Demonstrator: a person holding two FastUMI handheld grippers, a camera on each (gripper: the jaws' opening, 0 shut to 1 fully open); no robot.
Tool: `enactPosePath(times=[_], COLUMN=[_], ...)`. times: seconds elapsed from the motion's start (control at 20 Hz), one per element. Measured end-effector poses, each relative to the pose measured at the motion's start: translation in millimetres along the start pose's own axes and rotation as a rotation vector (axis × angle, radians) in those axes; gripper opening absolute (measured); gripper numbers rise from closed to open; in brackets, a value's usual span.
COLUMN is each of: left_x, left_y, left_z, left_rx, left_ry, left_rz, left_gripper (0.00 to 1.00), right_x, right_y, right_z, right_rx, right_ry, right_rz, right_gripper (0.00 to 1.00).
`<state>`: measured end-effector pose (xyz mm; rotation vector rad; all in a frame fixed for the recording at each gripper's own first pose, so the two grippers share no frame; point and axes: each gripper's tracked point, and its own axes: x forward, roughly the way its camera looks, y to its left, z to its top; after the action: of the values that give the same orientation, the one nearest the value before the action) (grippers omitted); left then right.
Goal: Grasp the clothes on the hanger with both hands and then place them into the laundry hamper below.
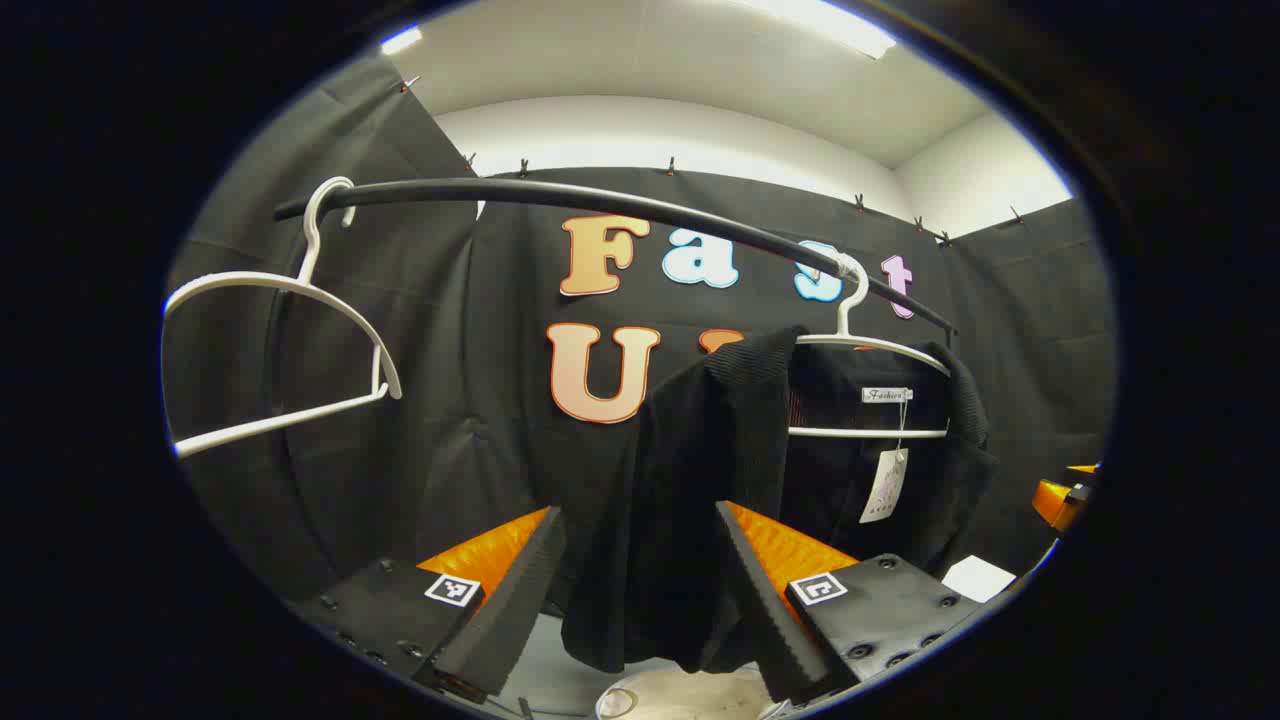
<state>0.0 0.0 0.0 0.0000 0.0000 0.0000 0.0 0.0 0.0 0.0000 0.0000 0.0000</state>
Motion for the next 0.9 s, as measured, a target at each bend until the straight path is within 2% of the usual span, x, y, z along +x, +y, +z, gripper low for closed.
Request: enactPosePath(times=[0.1, 0.45, 0.5, 0.55, 0.9], left_x=[0.4, 2.2, 1.5, 1.5, 3.0], left_y=[-0.1, -3.9, -4.2, -4.1, -2.2], left_z=[0.6, 1.1, 0.9, 0.8, 4.8], left_rx=[-0.001, 0.002, 0.001, -0.001, 0.006], left_ry=[-0.001, -0.003, -0.003, -0.003, -0.012], left_rz=[0.001, -0.006, -0.005, -0.005, -0.001], left_gripper=[0.97, 0.96, 0.93, 0.96, 0.96], right_x=[-1.1, -2.7, -2.5, -2.2, -0.4], right_y=[-0.4, -4.6, -4.9, -5.0, -1.9], right_z=[-0.2, -2.9, -3.0, -3.0, -2.4], right_rx=[-0.002, 0.003, 0.004, 0.005, 0.013], right_ry=[0.001, 0.005, 0.006, 0.005, 0.001], right_rz=[-0.002, -0.011, -0.011, -0.011, -0.009], right_gripper=[0.93, 0.93, 0.93, 0.93, 0.93])
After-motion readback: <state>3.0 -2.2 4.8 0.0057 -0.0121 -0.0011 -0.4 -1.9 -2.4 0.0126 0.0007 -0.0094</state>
